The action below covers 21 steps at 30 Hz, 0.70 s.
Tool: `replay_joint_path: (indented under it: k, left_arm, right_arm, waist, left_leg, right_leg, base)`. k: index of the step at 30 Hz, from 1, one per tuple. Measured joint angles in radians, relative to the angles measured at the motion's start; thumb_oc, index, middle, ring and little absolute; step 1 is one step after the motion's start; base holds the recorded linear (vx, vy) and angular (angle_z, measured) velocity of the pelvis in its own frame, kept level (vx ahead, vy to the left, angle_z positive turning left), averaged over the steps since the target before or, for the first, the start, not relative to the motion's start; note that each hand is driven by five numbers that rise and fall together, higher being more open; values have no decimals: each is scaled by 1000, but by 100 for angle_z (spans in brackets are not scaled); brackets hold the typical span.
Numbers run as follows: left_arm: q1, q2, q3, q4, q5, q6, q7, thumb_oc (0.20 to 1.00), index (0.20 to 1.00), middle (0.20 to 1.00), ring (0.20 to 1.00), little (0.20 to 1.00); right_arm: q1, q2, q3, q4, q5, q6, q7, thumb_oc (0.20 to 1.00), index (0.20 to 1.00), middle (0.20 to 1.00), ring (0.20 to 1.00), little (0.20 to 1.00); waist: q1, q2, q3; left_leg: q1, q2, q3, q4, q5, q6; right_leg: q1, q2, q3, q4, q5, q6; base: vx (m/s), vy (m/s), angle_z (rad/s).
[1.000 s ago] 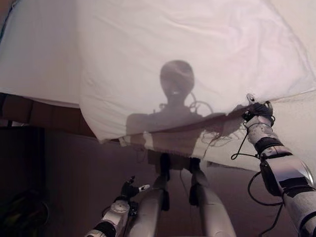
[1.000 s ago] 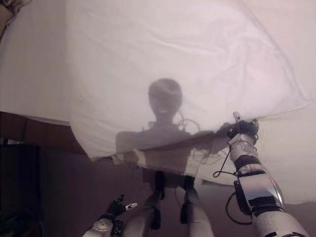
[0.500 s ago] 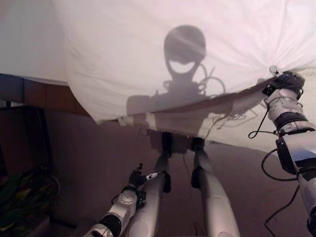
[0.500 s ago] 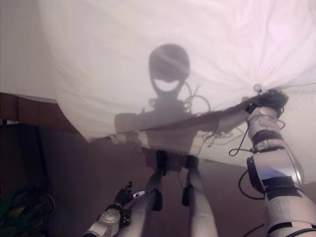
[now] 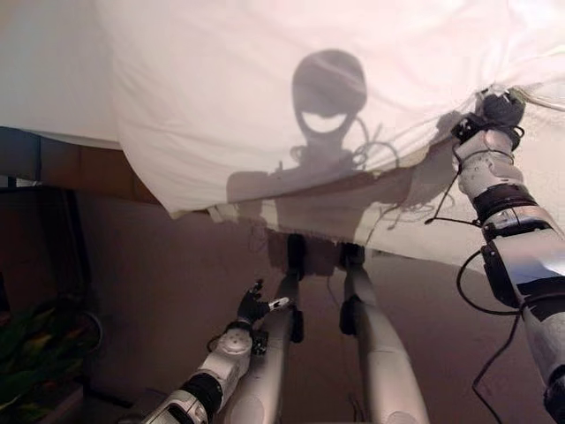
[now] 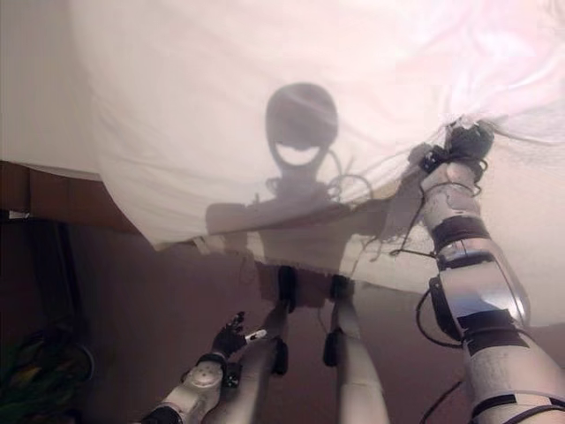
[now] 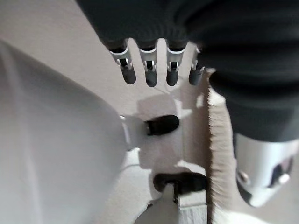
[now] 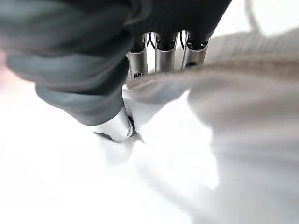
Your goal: Make the bed
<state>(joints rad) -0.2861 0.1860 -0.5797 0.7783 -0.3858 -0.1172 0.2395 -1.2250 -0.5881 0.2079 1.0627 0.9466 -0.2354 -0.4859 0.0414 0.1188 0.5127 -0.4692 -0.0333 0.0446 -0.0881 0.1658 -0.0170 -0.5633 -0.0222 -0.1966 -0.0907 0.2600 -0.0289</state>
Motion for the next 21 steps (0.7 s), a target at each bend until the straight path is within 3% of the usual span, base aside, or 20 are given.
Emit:
replay_joint_path:
  k: [6, 9, 14, 17, 21]
  left_arm:
    - [-43, 50, -121, -261, -181, 26, -97, 1000, 1000, 1000, 1000, 1000]
    - [-105, 47, -149, -369, -272, 35, -124, 1000, 1000, 1000, 1000, 1000]
    - [-216, 39, -235, -368, -410, 87, -152, 1000, 1000, 1000, 1000, 1000]
    - [-252, -12, -251, -352, -518, 106, -153, 1000, 1000, 1000, 1000, 1000]
    - [-278, -65, -263, -314, -659, 115, -148, 1000, 1000, 1000, 1000, 1000]
  right_arm:
    - [12, 6, 0, -47, 9, -6, 18, 200, 200, 200, 200, 200]
    - [11, 13, 16, -54, 9, -1, 23, 200, 200, 200, 200, 200]
    - [14, 38, 63, -65, 11, 32, 40, 200, 200, 200, 200, 200]
    - [18, 56, 89, -115, 11, 45, 44, 200, 200, 200, 200, 200]
    - [48, 91, 120, -186, 13, 45, 51, 200, 200, 200, 200, 200]
  waist:
    - [-10, -3, 1]
    - [-35, -15, 0]
    - [-77, -28, -1]
    - [-95, -33, 0]
    - [-105, -63, -9]
  left_leg:
    - [111, -13, -15, -1, -1, 0]
    - [141, -25, -16, 0, 1, 2]
    - [186, -36, 8, 0, -4, 22]
    - [213, -43, 16, 0, -7, 27]
    - [235, -44, 35, 0, -18, 38]
  right_leg:
    - [117, -12, 7, 0, -12, 16]
    - [145, -22, 18, -1, -11, 30]
    - [184, -31, 41, 0, 0, 46]
    - [205, -29, 58, 0, 3, 49]
    - [222, -32, 76, 0, 4, 51]
  base:
    - [-27, 60, 10]
    - [-27, 52, -1]
    - [-45, 46, -10]
    - [-52, 35, -16]
    - [-32, 29, -12]
